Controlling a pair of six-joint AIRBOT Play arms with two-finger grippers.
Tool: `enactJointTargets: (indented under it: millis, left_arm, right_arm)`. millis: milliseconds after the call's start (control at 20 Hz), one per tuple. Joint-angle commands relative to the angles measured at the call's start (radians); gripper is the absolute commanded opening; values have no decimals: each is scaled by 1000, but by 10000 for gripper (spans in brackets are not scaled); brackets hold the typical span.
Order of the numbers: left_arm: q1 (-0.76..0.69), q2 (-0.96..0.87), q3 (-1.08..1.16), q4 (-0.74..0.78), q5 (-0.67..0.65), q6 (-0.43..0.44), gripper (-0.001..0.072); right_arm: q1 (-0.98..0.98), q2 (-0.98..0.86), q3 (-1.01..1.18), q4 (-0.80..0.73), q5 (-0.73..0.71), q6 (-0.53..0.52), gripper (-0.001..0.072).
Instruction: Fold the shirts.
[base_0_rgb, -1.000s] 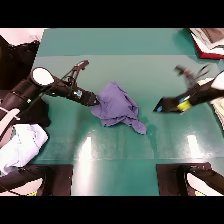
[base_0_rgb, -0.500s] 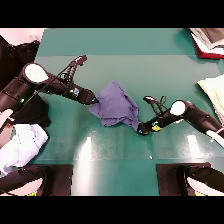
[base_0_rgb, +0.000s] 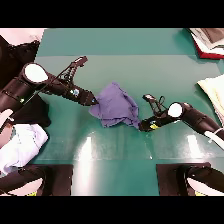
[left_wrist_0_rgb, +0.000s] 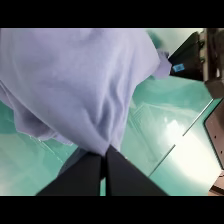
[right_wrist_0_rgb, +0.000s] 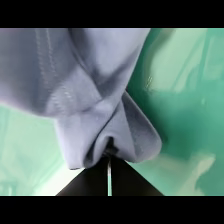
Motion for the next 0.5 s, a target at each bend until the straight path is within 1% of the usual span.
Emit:
enactJointTargets:
  millis: [0, 150, 200, 300, 450]
  left_arm:
    - [0, 18, 16, 0, -5, -12, 28]
    - [2, 66, 151, 42, -47, -16, 28]
    - [2, 86, 222, 65, -69, -33, 27]
    - [1, 130, 371, 105, -106, -39, 28]
    - [1, 177, 596, 124, -138, -42, 28]
  right_arm:
    - [-35, 82, 2, -15, 9, 5, 19]
    - [-166, 236, 50, -16, 127, 6, 19]
    - [-234, 291, 94, -16, 179, 6, 19]
    - [-378, 387, 212, -16, 256, 6, 19]
    - [-592, 499, 410, -14, 316, 5, 19]
